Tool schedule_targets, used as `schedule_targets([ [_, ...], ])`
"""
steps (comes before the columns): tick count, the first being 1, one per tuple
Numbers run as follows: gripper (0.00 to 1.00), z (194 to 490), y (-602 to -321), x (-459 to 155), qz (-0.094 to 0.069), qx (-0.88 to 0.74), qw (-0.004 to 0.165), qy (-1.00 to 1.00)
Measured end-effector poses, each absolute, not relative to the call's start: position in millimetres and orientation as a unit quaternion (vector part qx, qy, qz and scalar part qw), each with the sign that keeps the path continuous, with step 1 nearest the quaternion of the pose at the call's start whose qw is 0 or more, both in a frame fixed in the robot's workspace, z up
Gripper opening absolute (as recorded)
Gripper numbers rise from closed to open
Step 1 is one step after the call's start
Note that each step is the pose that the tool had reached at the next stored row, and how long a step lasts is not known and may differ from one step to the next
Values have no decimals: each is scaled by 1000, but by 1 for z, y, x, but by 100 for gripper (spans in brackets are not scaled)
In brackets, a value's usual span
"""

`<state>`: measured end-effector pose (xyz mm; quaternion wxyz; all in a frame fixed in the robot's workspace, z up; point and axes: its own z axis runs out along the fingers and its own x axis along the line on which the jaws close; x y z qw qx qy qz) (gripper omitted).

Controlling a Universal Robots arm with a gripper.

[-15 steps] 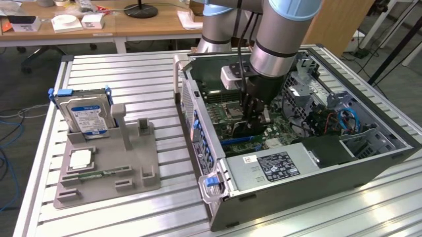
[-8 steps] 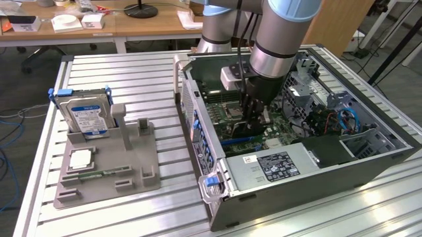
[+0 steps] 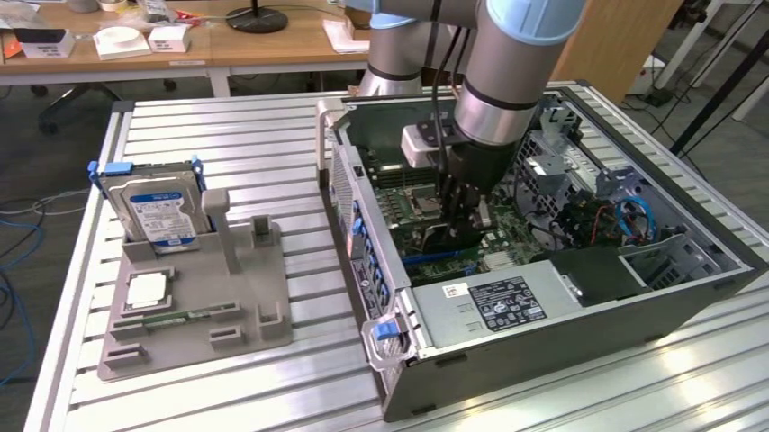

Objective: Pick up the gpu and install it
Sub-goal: 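Insert the gpu into the slot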

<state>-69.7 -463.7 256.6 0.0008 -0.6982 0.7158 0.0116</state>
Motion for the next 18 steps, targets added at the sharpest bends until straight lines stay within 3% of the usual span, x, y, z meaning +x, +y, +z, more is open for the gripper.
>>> schedule_targets([
  [18,26,251,-461,-70,12,-698,1,716],
])
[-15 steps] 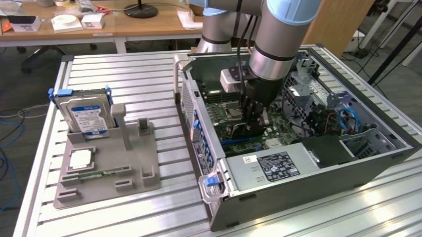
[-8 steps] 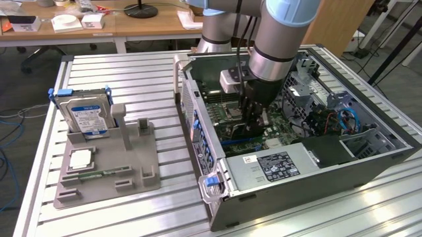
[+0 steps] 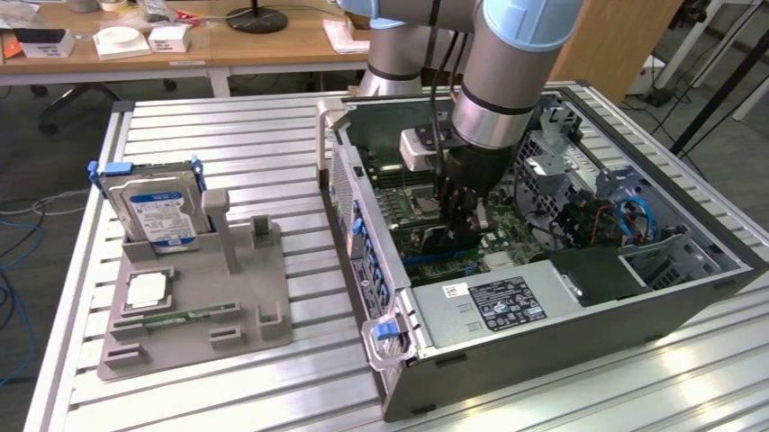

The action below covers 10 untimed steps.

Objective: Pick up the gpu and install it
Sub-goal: 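Insert the gpu into the slot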

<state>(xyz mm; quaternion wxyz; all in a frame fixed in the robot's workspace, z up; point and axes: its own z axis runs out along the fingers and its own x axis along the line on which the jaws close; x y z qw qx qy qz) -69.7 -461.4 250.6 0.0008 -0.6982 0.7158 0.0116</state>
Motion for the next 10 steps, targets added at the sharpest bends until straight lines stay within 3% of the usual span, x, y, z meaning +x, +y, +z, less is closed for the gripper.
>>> schedule_targets([
  [10,26,249,-461,-70,17,-698,-4,716],
])
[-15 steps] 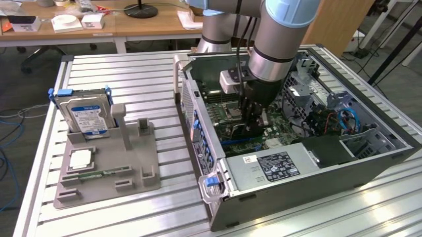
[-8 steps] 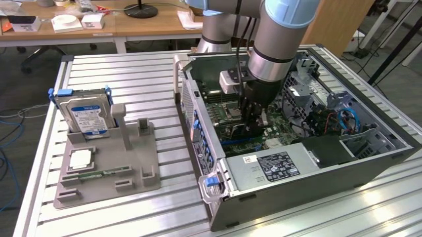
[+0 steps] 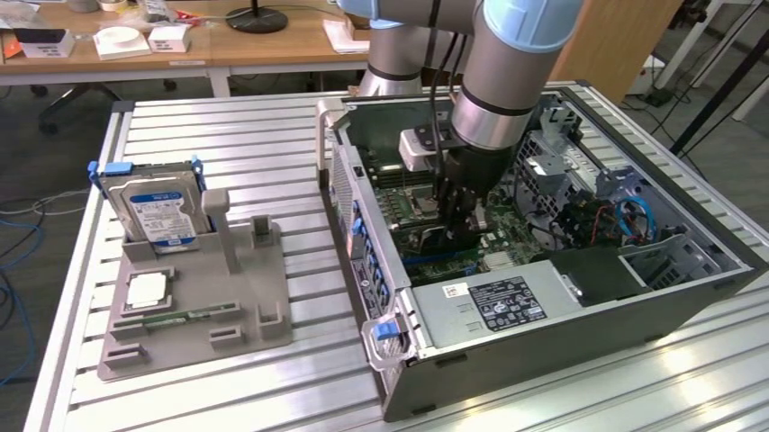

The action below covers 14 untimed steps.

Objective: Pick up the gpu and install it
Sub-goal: 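Insert the gpu into the slot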

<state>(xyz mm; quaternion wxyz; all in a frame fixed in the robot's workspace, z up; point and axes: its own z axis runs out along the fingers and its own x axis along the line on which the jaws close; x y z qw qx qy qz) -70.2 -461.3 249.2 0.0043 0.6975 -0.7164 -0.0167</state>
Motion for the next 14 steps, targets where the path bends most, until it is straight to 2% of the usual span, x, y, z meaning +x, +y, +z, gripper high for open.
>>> schedule_targets([
  [14,26,248,-461,-70,-19,697,7,-717],
])
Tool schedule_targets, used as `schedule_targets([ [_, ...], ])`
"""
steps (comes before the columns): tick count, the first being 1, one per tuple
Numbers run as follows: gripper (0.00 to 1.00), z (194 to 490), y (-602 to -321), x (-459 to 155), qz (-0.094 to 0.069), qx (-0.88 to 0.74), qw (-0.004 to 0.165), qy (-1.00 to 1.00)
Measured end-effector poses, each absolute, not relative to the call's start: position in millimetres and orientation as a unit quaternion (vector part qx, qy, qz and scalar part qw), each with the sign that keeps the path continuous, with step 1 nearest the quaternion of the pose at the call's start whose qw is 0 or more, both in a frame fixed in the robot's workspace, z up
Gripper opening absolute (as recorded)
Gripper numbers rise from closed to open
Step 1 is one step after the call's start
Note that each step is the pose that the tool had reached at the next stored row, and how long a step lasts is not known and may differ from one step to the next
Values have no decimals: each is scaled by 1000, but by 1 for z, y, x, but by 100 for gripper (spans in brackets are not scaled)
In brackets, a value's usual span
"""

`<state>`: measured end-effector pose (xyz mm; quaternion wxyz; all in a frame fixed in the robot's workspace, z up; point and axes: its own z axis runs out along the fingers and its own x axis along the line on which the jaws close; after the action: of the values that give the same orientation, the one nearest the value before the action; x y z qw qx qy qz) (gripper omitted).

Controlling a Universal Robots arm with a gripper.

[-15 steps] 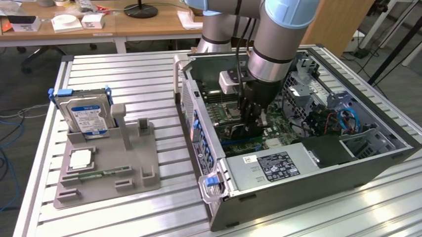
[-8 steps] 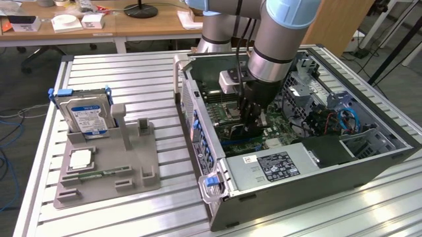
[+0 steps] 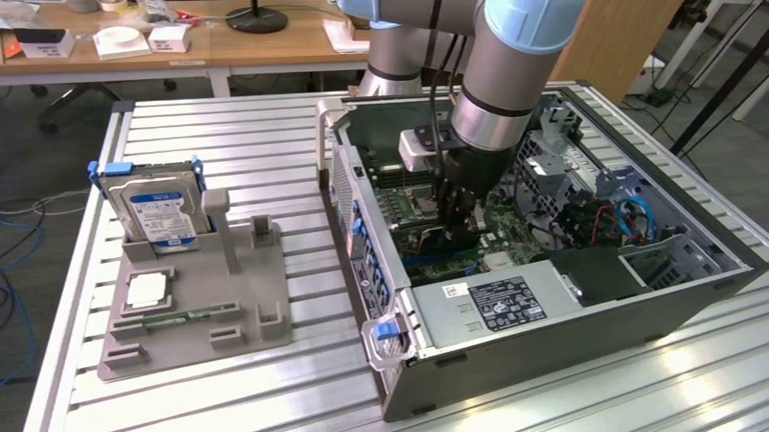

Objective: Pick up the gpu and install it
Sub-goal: 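Insert the gpu into the slot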

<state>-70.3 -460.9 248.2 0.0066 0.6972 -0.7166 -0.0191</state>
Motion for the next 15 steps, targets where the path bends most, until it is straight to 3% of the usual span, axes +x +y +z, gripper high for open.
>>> schedule_targets([
  [15,26,248,-461,-70,-19,697,7,-717],
])
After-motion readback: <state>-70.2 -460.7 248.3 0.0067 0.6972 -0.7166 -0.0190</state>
